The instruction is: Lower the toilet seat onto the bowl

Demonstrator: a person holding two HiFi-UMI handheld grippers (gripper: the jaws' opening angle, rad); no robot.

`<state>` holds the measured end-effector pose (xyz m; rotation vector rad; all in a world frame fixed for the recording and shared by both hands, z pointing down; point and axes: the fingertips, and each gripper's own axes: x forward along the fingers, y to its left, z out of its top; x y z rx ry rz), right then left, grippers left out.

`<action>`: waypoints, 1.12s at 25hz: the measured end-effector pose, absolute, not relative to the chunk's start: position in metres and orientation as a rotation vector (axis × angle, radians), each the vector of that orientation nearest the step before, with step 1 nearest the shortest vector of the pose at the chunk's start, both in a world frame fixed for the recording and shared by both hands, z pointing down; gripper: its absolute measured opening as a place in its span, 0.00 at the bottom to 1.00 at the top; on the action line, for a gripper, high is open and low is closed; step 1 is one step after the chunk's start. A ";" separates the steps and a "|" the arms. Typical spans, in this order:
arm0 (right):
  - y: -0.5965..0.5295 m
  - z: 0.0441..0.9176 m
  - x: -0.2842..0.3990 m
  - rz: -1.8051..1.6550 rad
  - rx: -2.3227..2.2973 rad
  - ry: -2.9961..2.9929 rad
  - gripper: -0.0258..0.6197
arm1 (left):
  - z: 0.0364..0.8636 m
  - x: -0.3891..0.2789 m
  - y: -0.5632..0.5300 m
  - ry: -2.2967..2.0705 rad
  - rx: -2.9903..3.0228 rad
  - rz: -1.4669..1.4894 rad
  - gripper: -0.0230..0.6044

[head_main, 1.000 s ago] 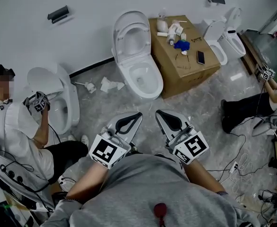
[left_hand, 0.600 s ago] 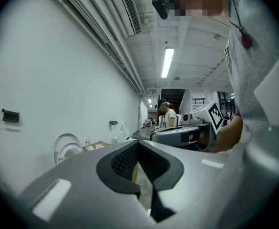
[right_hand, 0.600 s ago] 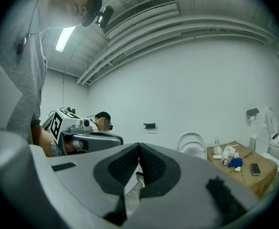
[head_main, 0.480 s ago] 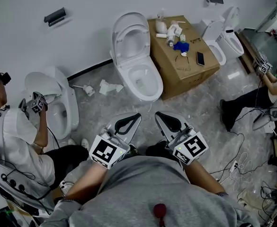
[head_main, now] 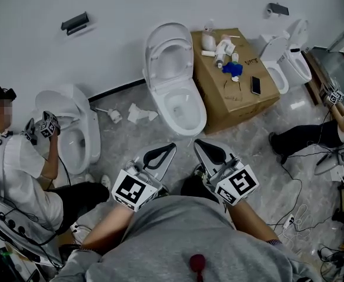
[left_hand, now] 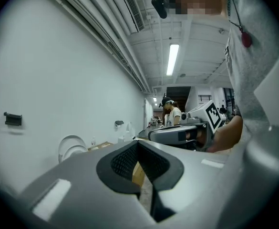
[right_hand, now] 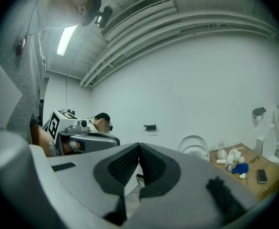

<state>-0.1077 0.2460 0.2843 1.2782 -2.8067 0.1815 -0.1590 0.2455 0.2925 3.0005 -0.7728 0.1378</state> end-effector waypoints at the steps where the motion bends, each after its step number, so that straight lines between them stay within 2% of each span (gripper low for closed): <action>1: 0.242 0.285 -0.105 0.186 1.267 -2.815 0.06 | 0.293 -0.157 0.242 -0.790 2.991 0.142 0.05; 28: 0.113 0.282 0.031 0.209 1.040 -2.912 0.06 | 0.286 -0.015 0.128 -1.008 2.883 0.194 0.05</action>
